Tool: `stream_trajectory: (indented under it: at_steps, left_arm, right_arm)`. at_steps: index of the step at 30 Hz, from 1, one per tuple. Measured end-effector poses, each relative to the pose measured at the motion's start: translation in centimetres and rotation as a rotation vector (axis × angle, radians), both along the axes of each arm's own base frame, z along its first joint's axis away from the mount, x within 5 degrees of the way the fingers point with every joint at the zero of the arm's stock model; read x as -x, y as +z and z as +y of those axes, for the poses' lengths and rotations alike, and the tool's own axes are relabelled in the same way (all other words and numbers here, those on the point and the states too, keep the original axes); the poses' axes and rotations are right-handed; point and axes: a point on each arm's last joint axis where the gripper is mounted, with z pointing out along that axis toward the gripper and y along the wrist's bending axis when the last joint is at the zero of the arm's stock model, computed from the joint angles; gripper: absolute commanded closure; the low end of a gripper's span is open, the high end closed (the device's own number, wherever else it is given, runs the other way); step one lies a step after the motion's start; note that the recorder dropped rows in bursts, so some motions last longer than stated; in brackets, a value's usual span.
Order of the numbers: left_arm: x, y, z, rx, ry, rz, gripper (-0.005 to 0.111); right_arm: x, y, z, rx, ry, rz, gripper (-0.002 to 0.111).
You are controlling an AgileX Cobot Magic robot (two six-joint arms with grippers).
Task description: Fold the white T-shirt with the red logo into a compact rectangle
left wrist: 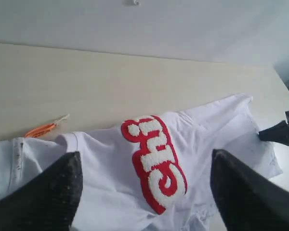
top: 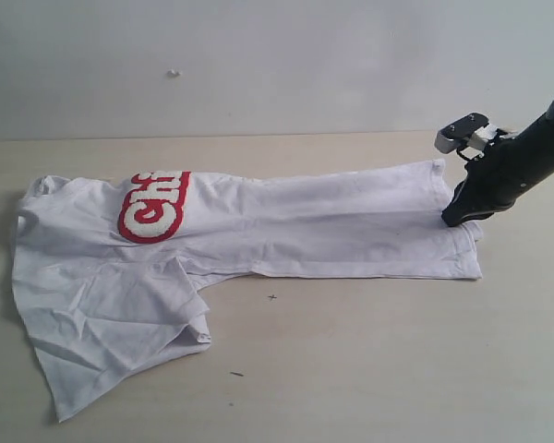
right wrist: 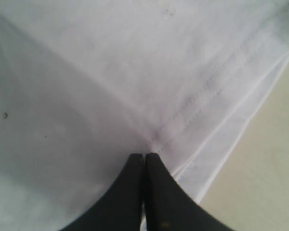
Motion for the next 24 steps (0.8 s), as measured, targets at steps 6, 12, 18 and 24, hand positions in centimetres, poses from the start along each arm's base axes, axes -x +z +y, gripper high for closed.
stream_trajectory:
  at_steps: [6,12,18,24]
  left_arm:
    - [0.3,-0.4,-1.4,-0.066,-0.118,-0.019,0.036]
    - [1.0,-3.1,-7.6,-0.161,-0.336,0.098,0.05]
    - [3.3,-3.9,-15.2,-0.347,-0.541,0.135,0.066]
    - [5.9,-5.2,-19.8,-0.488,-0.67,0.14,0.106]
  right_arm:
    - [0.0,0.0,0.0,0.001,-0.003,0.002,0.105]
    - [0.0,0.0,0.0,0.002,-0.002,0.009,0.105]
    - [0.0,0.1,0.0,0.001,-0.005,0.012,0.105]
    - [0.0,0.1,0.0,0.0,-0.007,0.012,0.105]
